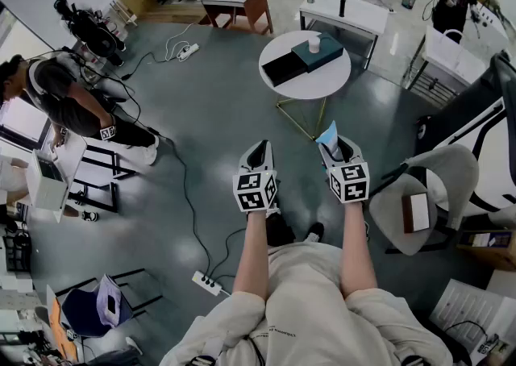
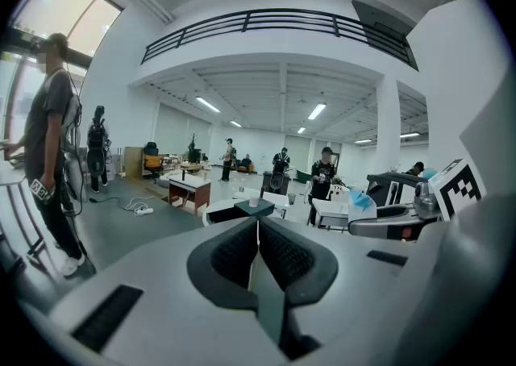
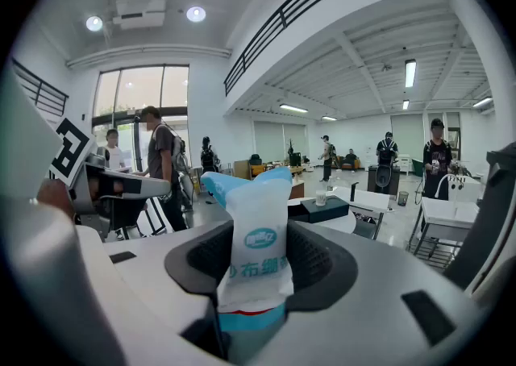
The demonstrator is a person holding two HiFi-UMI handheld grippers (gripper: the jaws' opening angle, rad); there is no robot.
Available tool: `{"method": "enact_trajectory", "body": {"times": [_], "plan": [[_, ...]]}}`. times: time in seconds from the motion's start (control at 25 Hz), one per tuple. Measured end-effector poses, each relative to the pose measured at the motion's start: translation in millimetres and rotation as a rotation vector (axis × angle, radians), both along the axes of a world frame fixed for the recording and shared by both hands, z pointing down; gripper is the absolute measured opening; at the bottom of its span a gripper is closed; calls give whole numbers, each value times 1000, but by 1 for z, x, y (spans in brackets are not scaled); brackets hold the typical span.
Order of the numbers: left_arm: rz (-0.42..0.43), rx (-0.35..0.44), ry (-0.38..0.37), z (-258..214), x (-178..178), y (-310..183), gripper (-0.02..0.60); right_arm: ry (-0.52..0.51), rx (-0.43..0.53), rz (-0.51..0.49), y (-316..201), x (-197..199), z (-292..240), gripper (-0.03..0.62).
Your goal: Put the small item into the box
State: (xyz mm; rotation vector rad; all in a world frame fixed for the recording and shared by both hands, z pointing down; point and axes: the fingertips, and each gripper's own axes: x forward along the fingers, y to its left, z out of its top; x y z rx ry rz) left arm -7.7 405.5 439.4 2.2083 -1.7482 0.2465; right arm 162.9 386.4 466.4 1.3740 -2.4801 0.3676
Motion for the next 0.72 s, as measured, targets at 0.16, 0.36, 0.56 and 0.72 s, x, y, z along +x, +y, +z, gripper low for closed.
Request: {"method": "enact_trajectory", "body": {"times": [0.16,0.36,0.56,0.72], "plan": [[17,3,-5,1,12,2,23,-4,3,-5,1,4,1,218],[12,3,-24,-1,20,6,21,-22,7,-4,2,13,0,218],[17,13,-29,-4,28,13,21,-26,15,-9,7,17,-1,218],[28,13,-47,-6,29,17,21,-111,-28,-45,10,13,-1,218]]}}
